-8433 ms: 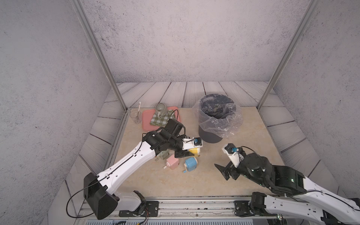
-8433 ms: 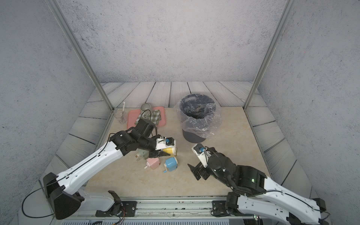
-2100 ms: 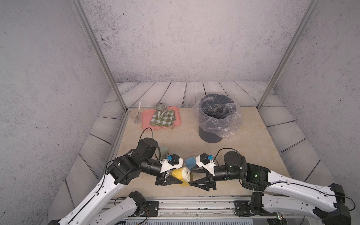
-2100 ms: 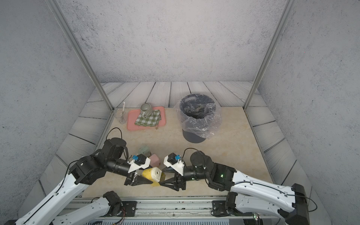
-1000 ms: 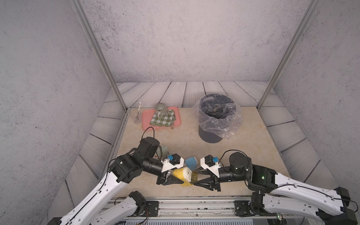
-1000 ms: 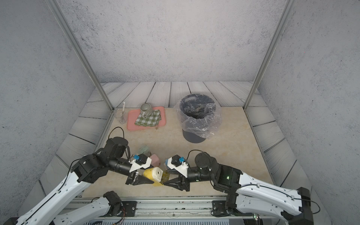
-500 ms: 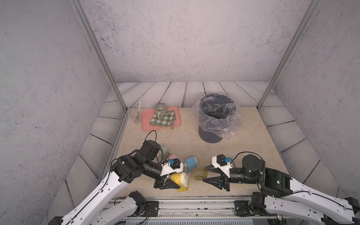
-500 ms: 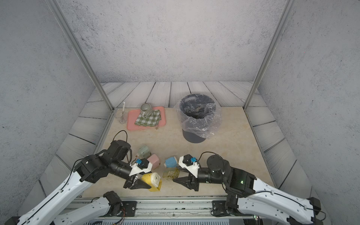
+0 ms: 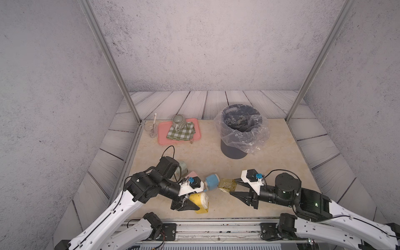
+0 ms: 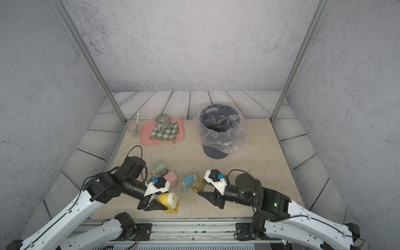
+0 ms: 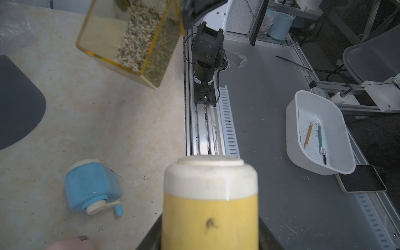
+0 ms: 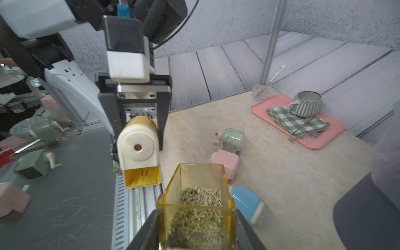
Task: Take out the pencil sharpener tray and clean the shavings
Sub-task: Pour the shavings into the trash bin.
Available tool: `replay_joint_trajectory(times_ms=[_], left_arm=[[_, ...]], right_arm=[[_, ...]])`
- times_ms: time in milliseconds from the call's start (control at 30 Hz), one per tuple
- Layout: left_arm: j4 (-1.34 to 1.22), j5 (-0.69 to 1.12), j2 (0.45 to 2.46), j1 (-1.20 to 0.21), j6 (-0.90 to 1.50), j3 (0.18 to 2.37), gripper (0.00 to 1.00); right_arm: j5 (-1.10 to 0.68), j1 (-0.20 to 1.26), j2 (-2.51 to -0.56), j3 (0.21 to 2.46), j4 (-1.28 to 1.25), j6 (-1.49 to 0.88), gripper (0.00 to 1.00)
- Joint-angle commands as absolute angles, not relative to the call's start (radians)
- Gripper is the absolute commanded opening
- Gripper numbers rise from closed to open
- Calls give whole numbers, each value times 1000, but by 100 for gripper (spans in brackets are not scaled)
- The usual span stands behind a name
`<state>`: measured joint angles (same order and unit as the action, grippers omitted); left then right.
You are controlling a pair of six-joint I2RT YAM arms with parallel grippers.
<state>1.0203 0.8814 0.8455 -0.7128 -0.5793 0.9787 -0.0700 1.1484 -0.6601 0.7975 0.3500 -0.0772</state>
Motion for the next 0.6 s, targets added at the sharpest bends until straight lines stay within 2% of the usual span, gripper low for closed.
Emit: replay_joint_trajectory(times_ms=[0, 100, 200, 333, 567], left_arm=[[1003, 887, 831, -710, -582, 980, 0], [979, 887, 815, -710, -566, 954, 0], [963, 884, 797, -710, -552, 934, 0], [954, 877, 768, -709, -539, 918, 0], [934, 877, 730, -710, -517, 891, 0]], right_arm=[[99, 1140, -707, 864, 289, -47, 0], [131, 1107, -758, 903, 221, -43, 0], [107, 1011, -815, 959, 175, -75, 0], [6, 762, -904, 1074, 170, -218, 0], [-163, 441, -1095, 1290, 175, -520, 0]])
